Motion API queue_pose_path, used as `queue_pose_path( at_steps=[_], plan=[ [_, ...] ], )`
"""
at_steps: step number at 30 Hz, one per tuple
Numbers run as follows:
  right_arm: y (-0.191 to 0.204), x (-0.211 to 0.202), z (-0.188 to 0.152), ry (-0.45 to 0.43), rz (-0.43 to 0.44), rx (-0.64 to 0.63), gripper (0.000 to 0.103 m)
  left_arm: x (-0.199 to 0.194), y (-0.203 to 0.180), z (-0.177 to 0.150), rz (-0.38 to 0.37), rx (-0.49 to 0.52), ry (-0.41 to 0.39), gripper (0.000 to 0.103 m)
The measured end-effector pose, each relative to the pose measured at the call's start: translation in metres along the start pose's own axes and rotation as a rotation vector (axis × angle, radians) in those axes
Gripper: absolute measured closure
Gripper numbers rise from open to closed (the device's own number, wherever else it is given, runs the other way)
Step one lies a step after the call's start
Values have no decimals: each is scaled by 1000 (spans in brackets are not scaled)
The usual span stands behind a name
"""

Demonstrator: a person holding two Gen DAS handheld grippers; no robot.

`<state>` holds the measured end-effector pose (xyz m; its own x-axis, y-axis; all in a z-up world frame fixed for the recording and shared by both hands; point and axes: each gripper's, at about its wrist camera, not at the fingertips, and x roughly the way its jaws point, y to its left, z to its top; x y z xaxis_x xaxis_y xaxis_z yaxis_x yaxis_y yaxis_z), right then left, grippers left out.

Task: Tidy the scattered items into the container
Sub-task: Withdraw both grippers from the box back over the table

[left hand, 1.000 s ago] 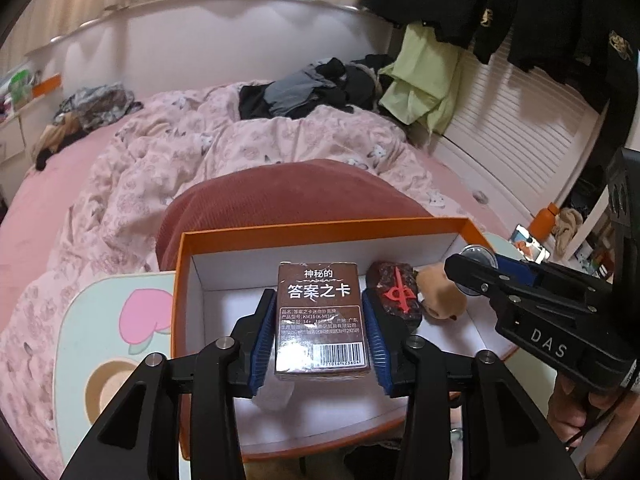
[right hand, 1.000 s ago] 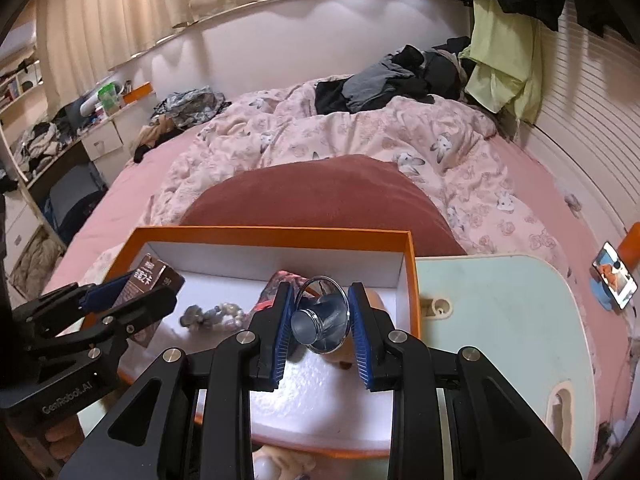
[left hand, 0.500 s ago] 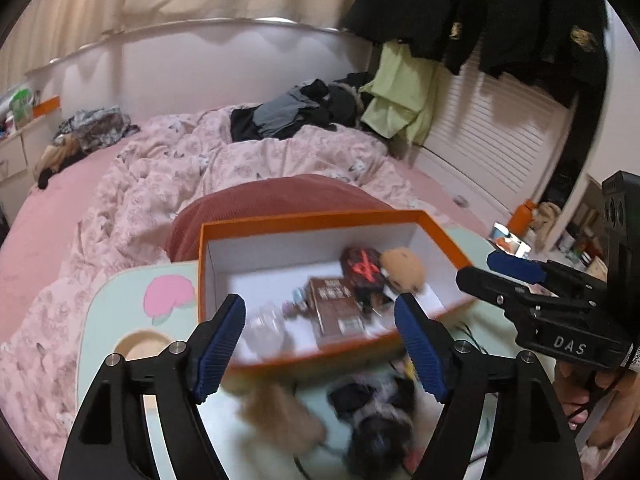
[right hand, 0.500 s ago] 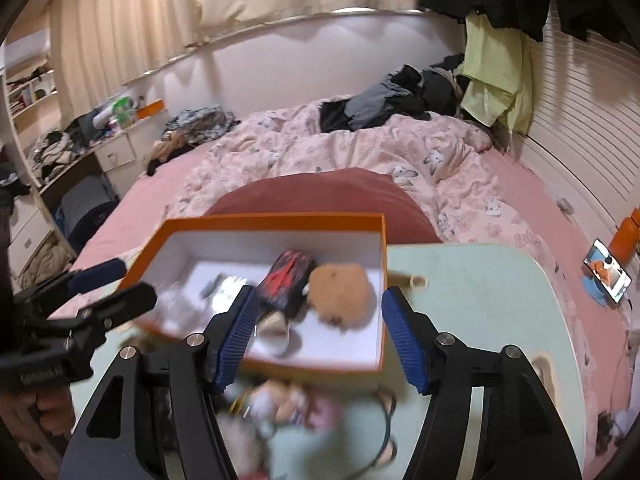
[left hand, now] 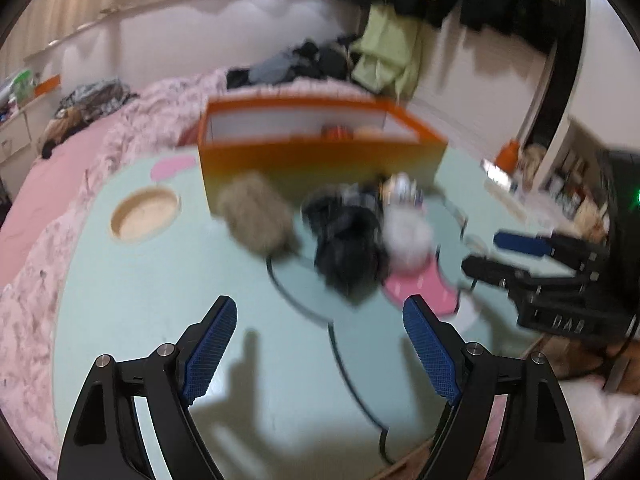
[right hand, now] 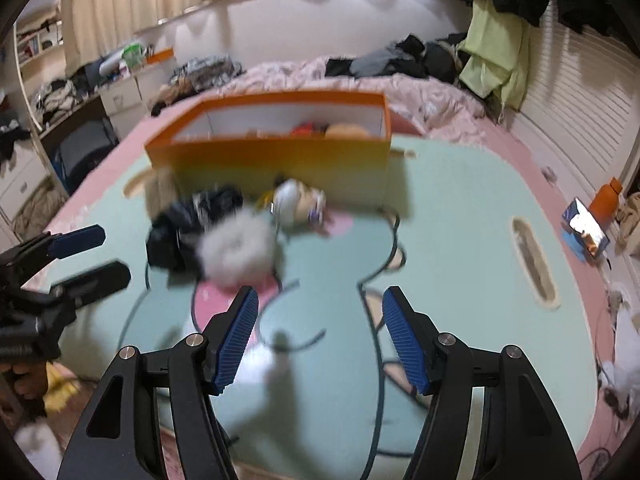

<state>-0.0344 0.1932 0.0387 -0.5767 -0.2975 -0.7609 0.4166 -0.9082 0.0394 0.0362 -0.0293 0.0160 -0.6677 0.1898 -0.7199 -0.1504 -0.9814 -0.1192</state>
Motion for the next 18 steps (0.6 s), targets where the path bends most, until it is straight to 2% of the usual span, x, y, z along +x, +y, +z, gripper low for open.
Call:
queue_pose_path(
  at_steps=[3,5,6,7,8,12,13,18],
  plan=[
    [-2,6,-3,27,-16,4,38,9,-6,-7,34,28,-3,17],
    [-5,7,-4,34,-21,12,38,11,-11,-9,58,58,2,15],
    [-6,8,-5,39,-26,18,38,13,-14,-11,72,75,1,10],
    [-7,9,-5,40,-34,20,32,14,-17,-13,84,84,-4,3],
    [-8,9,-6,40,-42,21,23,15,-18,-14,86,86,-4,2],
    [-8,13,-12,54,-79,19,7,14,-19,-13,81,88,-2,1],
    [-9,15,-12,64,-80,20,0,14,-19,-13,81,88,-3,1],
    [-10,13,-13,62,-81,16,0,13,-18,-11,80,88,-6,1]
  ],
)
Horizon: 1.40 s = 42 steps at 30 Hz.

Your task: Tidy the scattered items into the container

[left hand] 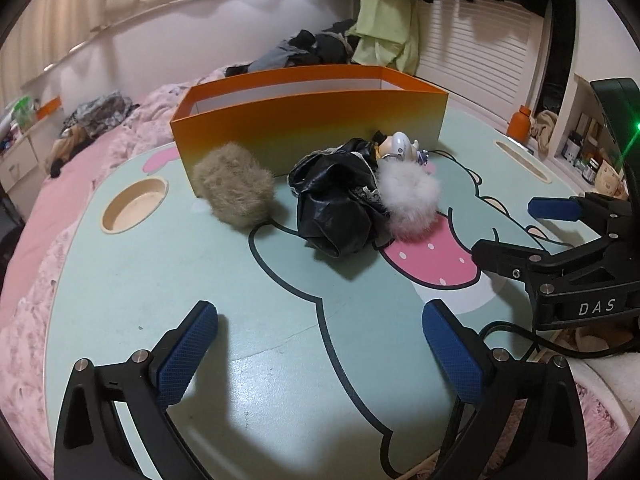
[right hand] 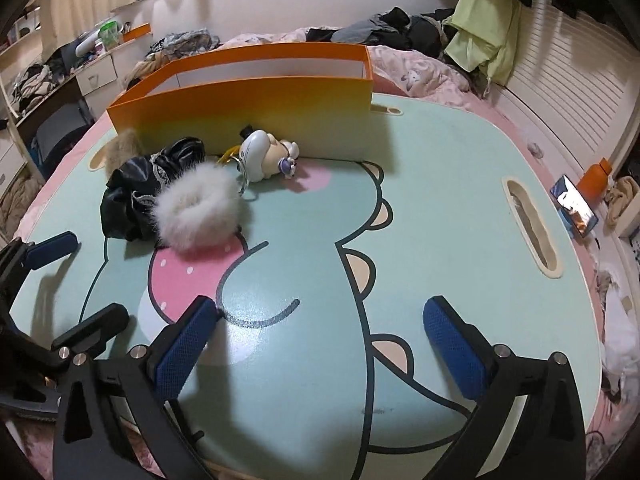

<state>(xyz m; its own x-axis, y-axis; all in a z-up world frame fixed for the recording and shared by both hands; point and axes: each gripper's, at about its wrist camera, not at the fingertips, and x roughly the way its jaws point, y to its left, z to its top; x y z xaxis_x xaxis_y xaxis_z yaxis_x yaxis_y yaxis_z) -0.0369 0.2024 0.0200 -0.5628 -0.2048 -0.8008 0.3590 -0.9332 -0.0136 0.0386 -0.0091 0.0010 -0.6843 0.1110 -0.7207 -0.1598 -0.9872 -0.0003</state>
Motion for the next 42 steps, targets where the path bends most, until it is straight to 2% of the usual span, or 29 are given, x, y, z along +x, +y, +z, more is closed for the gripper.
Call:
queue_pose_path(
  at_steps=[42],
  plan=[
    [2,-2,-3,-8,3,-4,0,0,1,0,-1,0,0,1]
  ],
)
